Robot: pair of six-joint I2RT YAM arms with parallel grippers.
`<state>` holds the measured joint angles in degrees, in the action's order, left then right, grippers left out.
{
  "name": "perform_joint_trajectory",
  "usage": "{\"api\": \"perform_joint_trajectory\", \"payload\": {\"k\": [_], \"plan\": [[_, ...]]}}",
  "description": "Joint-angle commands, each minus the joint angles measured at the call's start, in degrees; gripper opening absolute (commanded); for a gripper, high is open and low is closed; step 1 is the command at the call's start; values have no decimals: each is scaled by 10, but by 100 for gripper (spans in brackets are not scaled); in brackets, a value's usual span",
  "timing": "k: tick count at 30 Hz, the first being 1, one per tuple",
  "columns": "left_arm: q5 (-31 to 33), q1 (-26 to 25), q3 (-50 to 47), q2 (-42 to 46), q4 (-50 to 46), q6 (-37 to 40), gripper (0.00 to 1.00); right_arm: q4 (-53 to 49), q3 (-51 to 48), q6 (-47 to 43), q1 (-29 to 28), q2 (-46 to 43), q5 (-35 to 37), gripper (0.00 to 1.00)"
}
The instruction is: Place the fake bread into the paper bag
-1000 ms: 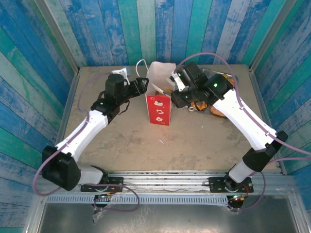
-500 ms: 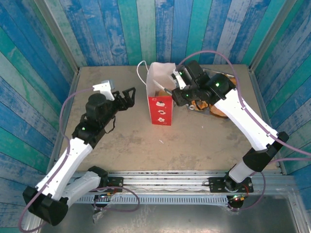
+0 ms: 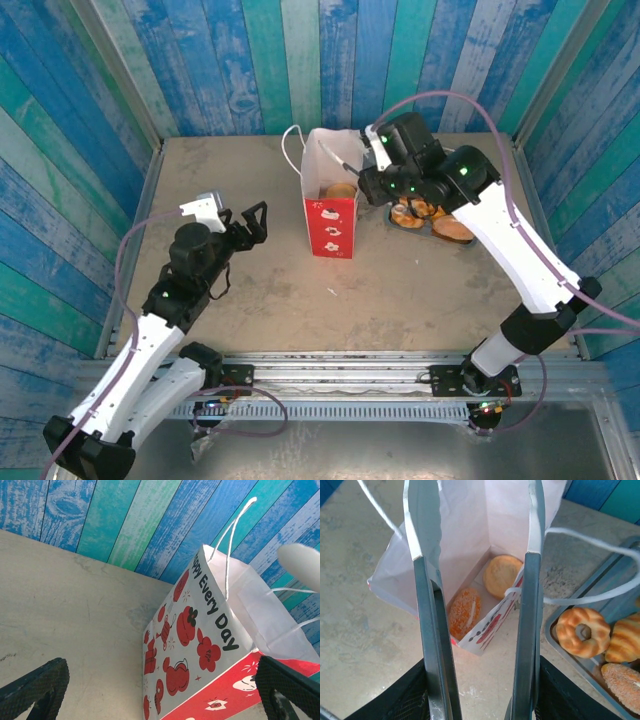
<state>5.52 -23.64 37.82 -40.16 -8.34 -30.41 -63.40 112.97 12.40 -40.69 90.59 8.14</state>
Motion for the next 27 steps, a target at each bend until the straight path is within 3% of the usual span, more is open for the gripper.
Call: {"api": "perform_joint_trajectory", "payload": {"k": [1, 5, 13, 19, 27], "plan": [[5, 0, 1, -2, 18, -3, 100, 25, 18, -5, 24, -35, 12, 52], [2, 0, 12, -20, 19, -9, 94, 46, -9, -2, 59, -75, 5, 51], [12, 0, 13, -36, 27, -27, 94, 62, -117, -1, 211, -140, -44, 51], [12, 0, 12, -47, 25, -29, 94, 63, -195, -6, 292, -156, -62, 51], [-8, 0, -5, -63, 56, -41, 94, 87, -299, 3, 339, -140, -52, 50]]}}
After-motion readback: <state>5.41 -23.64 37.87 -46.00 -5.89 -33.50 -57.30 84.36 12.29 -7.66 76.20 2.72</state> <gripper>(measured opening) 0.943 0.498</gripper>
